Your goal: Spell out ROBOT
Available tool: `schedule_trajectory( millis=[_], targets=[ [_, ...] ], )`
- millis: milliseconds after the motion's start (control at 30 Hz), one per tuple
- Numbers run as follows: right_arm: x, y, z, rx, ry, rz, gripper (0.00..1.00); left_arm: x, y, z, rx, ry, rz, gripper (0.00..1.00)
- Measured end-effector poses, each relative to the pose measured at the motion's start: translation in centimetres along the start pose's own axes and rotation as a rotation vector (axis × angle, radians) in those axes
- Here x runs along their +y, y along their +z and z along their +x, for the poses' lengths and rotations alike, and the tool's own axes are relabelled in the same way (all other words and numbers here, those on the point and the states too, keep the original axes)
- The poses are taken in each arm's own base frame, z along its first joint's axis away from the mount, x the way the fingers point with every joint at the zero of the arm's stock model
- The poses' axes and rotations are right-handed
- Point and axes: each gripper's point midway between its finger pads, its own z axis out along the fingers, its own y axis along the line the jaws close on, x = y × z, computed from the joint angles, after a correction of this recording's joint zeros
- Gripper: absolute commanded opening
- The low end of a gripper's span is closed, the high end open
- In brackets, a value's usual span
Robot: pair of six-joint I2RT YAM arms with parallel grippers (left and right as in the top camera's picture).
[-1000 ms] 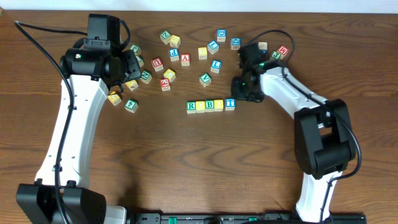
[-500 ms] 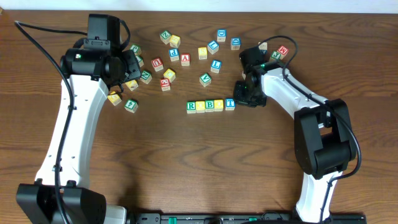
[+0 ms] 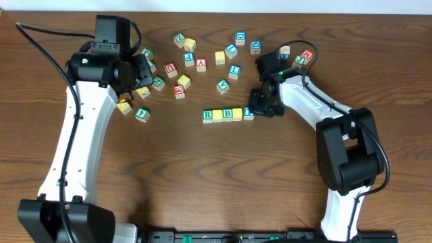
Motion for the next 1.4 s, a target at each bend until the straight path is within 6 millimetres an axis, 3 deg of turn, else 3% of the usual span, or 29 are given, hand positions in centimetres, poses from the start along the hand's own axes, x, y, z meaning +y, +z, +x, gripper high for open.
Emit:
schedule_trajectory(
  millis=[1033, 1200, 1333, 1400],
  targets=[
    [0.7, 0.0, -0.3, -0.008, -0.056, -0.038, 0.11, 0.0, 0.0, 0.0, 0.000, 0.000, -0.001, 0.46],
    [-0.8, -0.2, 0.5, 0.041, -0.042, 0.003, 0.11, 0.4, 0.0, -0.2, -0.009, 0.012, -0.025, 0.46],
    [-3.4, -1.6, -0.5, 0.038, -0.001, 0.050, 0.15, 1.1, -0.1, -0.3, -0.011, 0.028, -0.043, 0.47],
    [-4.6, -3.0, -1.2, 0.017, 0.012, 0.058, 0.17, 1.9, -0.4, -0.7, -0.024, 0.020, -0.053, 0.61]
  ],
)
